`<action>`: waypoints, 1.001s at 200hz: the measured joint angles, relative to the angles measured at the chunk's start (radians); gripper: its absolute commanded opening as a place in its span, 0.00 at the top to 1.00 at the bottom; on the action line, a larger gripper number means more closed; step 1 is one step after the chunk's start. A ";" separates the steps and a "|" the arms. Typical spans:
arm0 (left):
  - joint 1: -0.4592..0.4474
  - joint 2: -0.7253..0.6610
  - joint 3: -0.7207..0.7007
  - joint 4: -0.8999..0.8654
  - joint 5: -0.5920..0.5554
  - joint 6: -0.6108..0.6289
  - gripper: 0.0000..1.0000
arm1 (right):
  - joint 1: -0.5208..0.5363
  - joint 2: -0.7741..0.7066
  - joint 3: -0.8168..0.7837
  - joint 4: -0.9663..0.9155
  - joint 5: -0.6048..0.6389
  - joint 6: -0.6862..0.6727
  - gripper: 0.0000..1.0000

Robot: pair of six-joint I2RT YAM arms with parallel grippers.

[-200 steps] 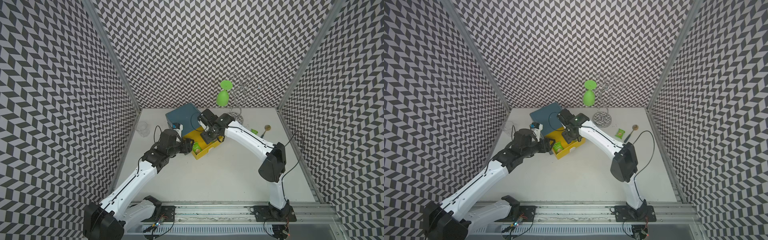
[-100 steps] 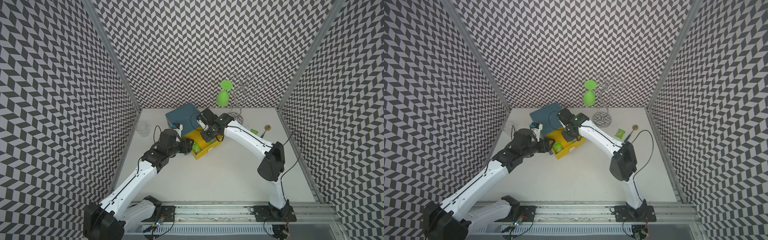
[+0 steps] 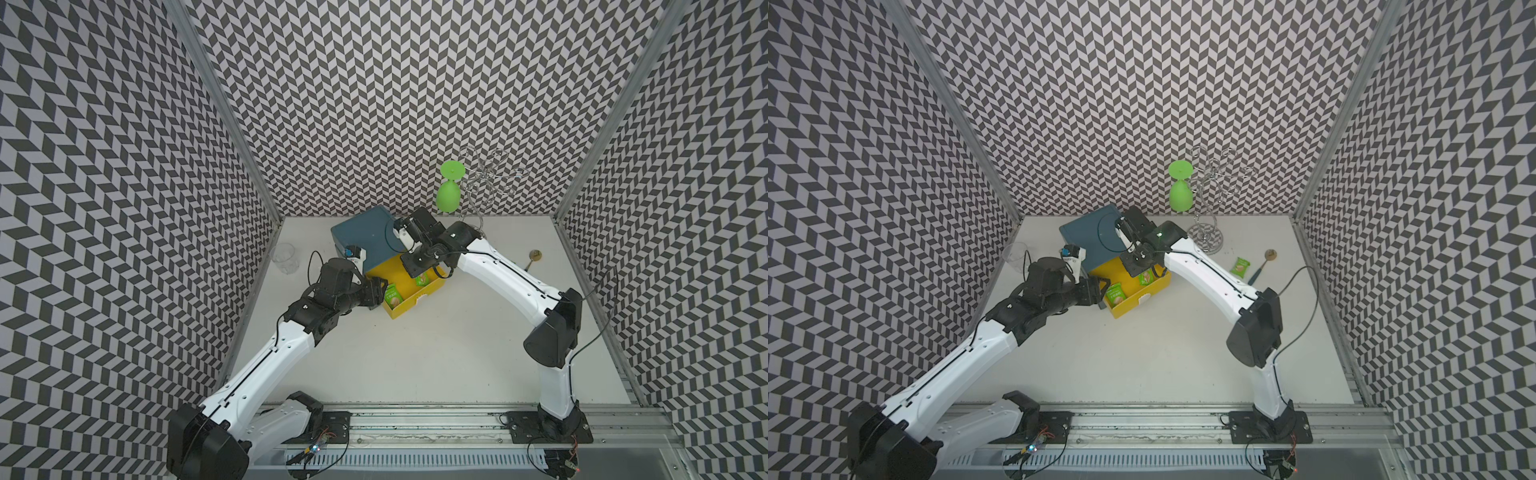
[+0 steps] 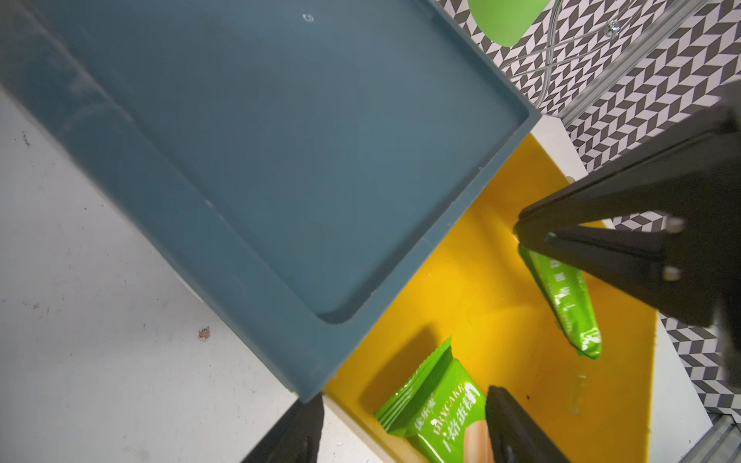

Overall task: Take the cookies out of the drawer
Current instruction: Pick up the cookie from the drawer, then place the cookie at the center of the board.

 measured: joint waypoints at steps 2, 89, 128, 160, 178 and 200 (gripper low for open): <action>0.000 0.000 0.000 0.000 0.000 0.000 0.31 | 0.000 -0.002 0.000 0.001 -0.001 0.000 1.00; 0.000 0.007 0.000 0.000 0.000 0.004 0.30 | -0.002 -0.111 0.000 0.060 0.006 0.019 1.00; 0.000 0.020 0.000 0.000 0.000 0.004 0.29 | -0.075 -0.220 -0.014 0.066 0.029 0.032 1.00; 0.000 0.027 0.002 0.001 0.000 0.004 0.29 | -0.240 -0.351 -0.150 0.110 0.066 0.041 1.00; 0.000 0.029 0.004 0.000 0.000 0.004 0.29 | -0.329 -0.388 -0.264 0.153 0.085 0.044 1.00; 0.000 0.035 0.008 0.001 0.000 0.004 0.28 | -0.404 -0.386 -0.408 0.209 0.092 0.045 1.00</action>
